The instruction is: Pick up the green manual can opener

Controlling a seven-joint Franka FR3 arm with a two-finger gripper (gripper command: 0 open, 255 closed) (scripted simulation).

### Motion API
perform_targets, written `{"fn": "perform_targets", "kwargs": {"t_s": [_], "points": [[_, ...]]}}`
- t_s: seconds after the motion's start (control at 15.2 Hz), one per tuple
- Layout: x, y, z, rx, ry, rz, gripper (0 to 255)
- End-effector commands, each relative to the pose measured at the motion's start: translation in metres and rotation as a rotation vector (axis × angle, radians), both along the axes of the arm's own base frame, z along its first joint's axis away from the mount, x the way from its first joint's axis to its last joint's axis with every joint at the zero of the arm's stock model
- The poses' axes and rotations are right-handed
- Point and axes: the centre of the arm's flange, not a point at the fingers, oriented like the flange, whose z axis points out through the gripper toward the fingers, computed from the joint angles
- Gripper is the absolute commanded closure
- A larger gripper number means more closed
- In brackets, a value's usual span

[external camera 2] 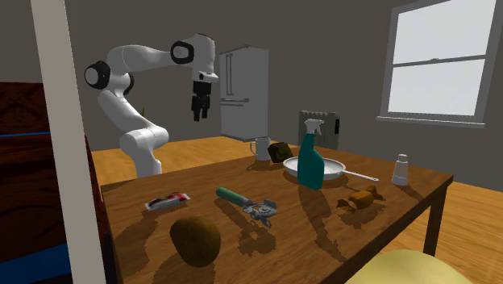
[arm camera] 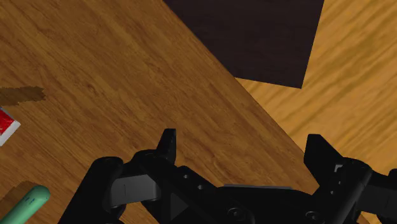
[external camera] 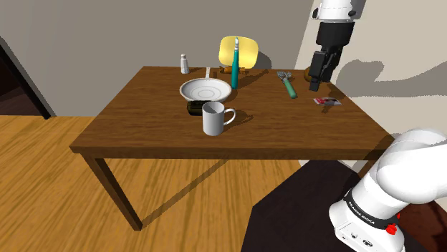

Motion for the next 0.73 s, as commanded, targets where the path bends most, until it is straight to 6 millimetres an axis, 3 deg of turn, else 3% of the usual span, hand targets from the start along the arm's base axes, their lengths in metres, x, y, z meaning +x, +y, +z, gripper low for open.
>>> {"fn": "perform_targets", "kwargs": {"t_s": [0.0, 0.66], "points": [[0.000, 0.000, 0.000, 0.000, 0.000, 0.000, 0], [0.094, -0.061, -0.053, -0.031, -0.055, -0.211, 0]]}}
